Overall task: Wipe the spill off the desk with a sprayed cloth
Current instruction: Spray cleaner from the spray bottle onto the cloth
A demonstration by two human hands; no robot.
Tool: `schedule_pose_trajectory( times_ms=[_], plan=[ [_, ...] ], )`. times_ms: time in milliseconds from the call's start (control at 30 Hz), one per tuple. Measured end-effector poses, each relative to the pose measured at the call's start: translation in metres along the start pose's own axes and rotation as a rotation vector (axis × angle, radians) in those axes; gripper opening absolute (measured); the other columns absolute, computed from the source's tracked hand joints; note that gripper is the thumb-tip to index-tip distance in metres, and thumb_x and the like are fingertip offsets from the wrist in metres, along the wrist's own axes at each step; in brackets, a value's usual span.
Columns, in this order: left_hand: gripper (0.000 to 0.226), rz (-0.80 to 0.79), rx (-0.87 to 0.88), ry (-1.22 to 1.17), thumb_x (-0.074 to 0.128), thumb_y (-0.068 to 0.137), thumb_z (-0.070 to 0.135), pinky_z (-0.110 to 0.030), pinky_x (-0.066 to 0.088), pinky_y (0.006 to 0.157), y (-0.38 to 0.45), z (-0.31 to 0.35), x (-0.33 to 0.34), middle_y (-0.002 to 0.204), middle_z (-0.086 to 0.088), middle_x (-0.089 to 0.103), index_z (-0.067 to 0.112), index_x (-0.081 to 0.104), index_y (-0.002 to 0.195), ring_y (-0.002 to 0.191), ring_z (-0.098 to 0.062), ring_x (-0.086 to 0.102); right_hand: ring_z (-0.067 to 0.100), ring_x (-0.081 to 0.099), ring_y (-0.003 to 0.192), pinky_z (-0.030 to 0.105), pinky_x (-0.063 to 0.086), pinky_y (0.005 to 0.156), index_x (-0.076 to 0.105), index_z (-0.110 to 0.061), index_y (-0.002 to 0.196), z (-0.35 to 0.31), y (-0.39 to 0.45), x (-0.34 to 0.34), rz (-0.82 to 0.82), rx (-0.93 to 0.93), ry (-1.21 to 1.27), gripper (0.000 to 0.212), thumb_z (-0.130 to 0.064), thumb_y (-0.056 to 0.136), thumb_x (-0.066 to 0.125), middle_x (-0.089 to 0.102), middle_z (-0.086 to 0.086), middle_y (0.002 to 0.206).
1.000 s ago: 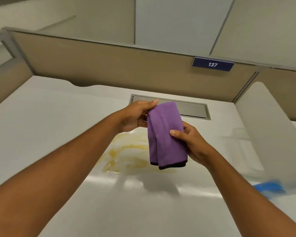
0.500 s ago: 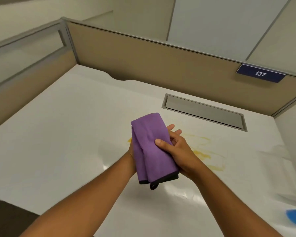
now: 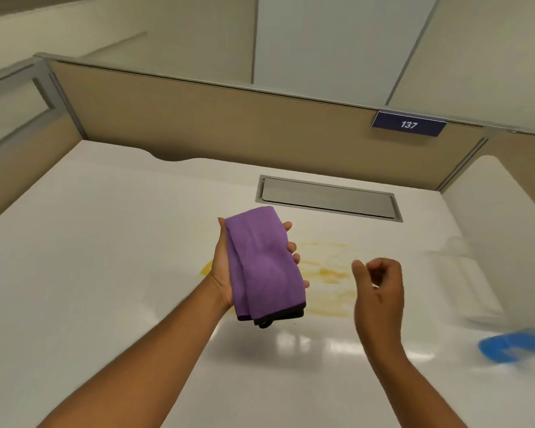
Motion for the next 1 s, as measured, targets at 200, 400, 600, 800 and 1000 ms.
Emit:
schedule_pose_trajectory(
  times_ms=[200, 400, 600, 800, 1000],
  plan=[
    [0.117, -0.137, -0.229, 0.039, 0.047, 0.073, 0.104, -0.075, 0.019, 0.12, 0.063, -0.053, 0.037, 0.119, -0.016, 0.057, 0.02, 0.05, 0.154, 0.115, -0.037, 0.054, 0.039, 0.058, 0.109, 0.05, 0.051, 0.093, 0.044, -0.019, 0.11, 0.12, 0.002, -0.172, 0.462, 0.355, -0.162, 0.036, -0.015, 0.092, 0.074, 0.053, 0.011, 0.115],
    [0.114, -0.132, -0.35, 0.081, 0.052, 0.071, 0.104, -0.076, 0.023, 0.12, 0.121, -0.115, 0.061, 0.12, -0.017, 0.061, 0.017, 0.06, 0.143, 0.116, -0.04, 0.057, 0.042, 0.042, 0.135, 0.058, 0.049, 0.107, 0.033, -0.007, 0.144, 0.157, 0.029, -0.26, 0.695, 0.48, -0.21, 0.084, -0.018, 0.082, 0.089, 0.032, 0.02, 0.153],
    [0.114, -0.171, -0.408, 0.103, 0.052, 0.07, 0.105, -0.079, 0.02, 0.121, 0.147, -0.149, 0.07, 0.121, -0.019, 0.062, 0.017, 0.06, 0.143, 0.117, -0.043, 0.058, 0.033, 0.04, 0.148, 0.05, 0.044, 0.116, 0.02, -0.018, 0.162, 0.162, 0.077, -0.285, 0.616, 0.434, -0.138, 0.111, -0.029, 0.079, 0.092, 0.028, 0.009, 0.166],
    [0.117, -0.17, -0.417, 0.101, 0.055, 0.067, 0.106, -0.079, 0.024, 0.12, 0.157, -0.155, 0.075, 0.119, -0.021, 0.065, 0.015, 0.062, 0.141, 0.114, -0.043, 0.06, 0.029, 0.061, 0.129, 0.04, 0.051, 0.106, 0.047, -0.021, 0.149, 0.165, 0.108, -0.297, 0.502, 0.338, -0.117, 0.078, -0.033, 0.083, 0.088, 0.06, 0.005, 0.147],
    [0.118, -0.187, -0.41, 0.133, 0.052, 0.067, 0.107, -0.077, 0.008, 0.126, 0.157, -0.146, 0.08, 0.119, -0.02, 0.062, 0.014, 0.062, 0.139, 0.113, -0.042, 0.058, 0.025, 0.06, 0.107, 0.035, 0.048, 0.09, 0.054, -0.015, 0.127, 0.159, 0.121, -0.305, 0.435, 0.204, -0.289, 0.063, -0.032, 0.078, 0.091, 0.061, 0.005, 0.118]
  ],
)
Point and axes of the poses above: each hand's wrist, its own y-axis towards the middle knuckle, its own x-axis out of the palm, z = x × y, the point moved 6 cm from there along y, towards the middle knuckle
